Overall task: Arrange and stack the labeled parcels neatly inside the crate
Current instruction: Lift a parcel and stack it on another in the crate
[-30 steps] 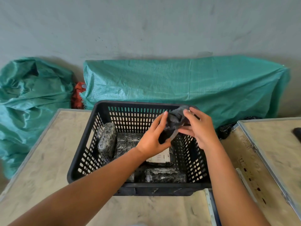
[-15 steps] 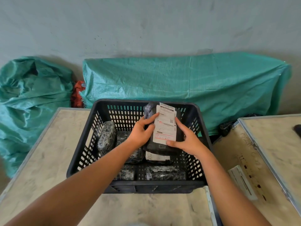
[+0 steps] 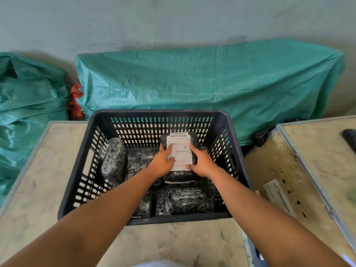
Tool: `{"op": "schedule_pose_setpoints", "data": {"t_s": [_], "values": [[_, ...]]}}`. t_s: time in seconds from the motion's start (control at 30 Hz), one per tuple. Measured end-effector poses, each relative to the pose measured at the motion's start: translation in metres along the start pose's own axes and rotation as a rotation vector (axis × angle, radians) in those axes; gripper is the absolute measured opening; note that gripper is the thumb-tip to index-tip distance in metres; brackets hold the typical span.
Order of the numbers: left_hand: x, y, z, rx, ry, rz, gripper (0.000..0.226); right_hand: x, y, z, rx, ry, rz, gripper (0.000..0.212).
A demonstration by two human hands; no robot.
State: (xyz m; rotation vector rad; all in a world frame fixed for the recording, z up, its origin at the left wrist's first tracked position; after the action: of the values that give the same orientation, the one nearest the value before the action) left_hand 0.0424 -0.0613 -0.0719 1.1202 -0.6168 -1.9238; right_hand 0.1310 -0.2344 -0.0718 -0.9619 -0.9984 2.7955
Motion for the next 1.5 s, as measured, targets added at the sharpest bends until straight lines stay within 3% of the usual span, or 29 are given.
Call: {"op": "schedule_pose_setpoints", "data": {"t_s": [0.17, 0.43, 0.57, 0.9, 1.1, 1.33, 1.43, 1.5], "values": [[0.008, -0.027, 0.001, -0.012, -0.2, -0.192, 0.127, 0.004, 0.013, -0.005, 0.0, -0.101, -0.039, 0.094], [0.016, -0.037, -0.005, -0.032, -0.114, -0.302, 0.125, 0.003, 0.019, -0.007, -0.021, -0.064, -0.125, 0.092], [0.012, -0.034, 0.0, -0.102, -0.15, -0.225, 0.124, 0.001, 0.019, -0.009, -0.031, -0.054, -0.156, 0.091], [-0.011, 0.024, 0.034, 0.042, -0.046, -0.181, 0.079, -0.026, -0.006, 0.025, -0.154, 0.067, -0.179, 0.071], [0.005, 0.032, 0.065, 0.102, -0.32, -0.258, 0.062, -0.031, -0.006, 0.08, -0.112, -0.238, -0.021, 0.049], [0.018, 0.026, 0.086, 0.086, -0.44, -0.292, 0.032, 0.003, 0.0, 0.105, -0.063, -0.55, 0.056, 0.04], [0.021, 0.021, 0.091, 0.065, -0.375, -0.243, 0.028, 0.006, -0.003, 0.103, -0.079, -0.519, 0.166, 0.04], [0.019, 0.018, 0.093, 0.031, -0.312, -0.204, 0.03, 0.005, -0.003, 0.101, -0.104, -0.459, 0.117, 0.035]]}}
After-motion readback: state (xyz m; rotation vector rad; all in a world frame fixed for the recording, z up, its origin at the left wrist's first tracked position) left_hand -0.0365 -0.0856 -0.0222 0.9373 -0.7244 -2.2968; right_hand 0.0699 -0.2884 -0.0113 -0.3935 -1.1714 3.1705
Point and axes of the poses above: each hand's wrist, its own z-axis away from the middle knuckle, its own x-axis out of the palm, y = z × x, the point moved 2 cm from there along -z, towards the middle knuckle, and after that the axes turned 14 degrees about -y, right-handed, at the moved point
